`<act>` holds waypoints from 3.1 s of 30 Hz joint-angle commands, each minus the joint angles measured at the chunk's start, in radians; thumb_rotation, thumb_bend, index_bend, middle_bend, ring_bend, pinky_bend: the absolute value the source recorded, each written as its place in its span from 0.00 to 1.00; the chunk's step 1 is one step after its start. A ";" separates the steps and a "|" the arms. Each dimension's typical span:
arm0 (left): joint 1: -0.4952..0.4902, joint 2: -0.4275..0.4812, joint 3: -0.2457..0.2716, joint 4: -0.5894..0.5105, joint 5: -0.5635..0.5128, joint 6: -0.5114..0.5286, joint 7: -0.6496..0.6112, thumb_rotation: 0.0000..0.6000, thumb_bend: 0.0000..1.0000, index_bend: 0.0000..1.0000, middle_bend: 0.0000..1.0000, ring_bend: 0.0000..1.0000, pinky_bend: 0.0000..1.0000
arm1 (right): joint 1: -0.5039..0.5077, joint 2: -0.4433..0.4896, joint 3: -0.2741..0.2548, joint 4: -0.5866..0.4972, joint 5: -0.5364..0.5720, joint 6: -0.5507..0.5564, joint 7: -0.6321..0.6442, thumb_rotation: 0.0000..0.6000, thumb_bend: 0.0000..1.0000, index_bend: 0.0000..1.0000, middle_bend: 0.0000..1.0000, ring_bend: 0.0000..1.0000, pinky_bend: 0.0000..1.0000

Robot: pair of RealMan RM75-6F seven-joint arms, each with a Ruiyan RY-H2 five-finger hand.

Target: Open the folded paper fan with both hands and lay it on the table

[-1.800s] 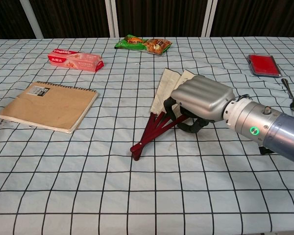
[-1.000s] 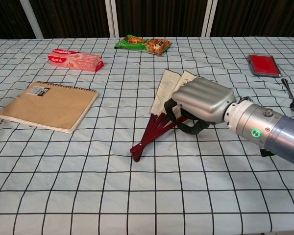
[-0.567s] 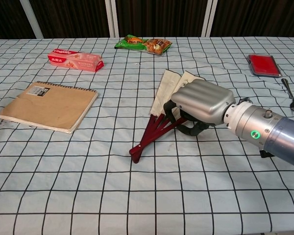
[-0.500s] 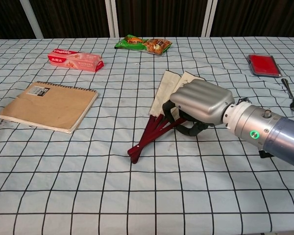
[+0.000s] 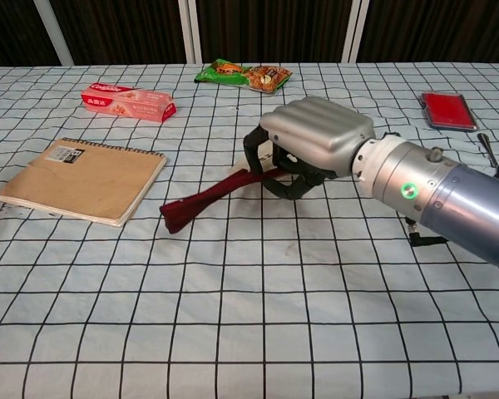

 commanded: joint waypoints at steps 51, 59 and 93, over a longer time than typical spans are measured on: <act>-0.372 -0.114 -0.185 -0.172 -0.201 -0.243 0.239 1.00 0.11 0.09 0.00 0.00 0.00 | 0.290 -0.107 0.591 -0.343 0.920 0.299 -0.188 1.00 0.92 0.90 0.93 0.98 0.94; -0.468 -0.250 -0.228 -0.076 -0.275 -0.261 0.255 1.00 0.18 0.25 0.00 0.00 0.00 | 0.345 -0.117 0.623 -0.363 0.968 0.356 -0.209 1.00 0.92 0.90 0.93 0.98 0.94; -0.601 -0.488 -0.194 0.099 -0.374 -0.314 0.205 1.00 0.47 0.61 0.12 0.00 0.00 | 0.414 -0.146 0.612 -0.394 1.028 0.454 -0.172 1.00 0.92 0.90 0.93 0.98 0.94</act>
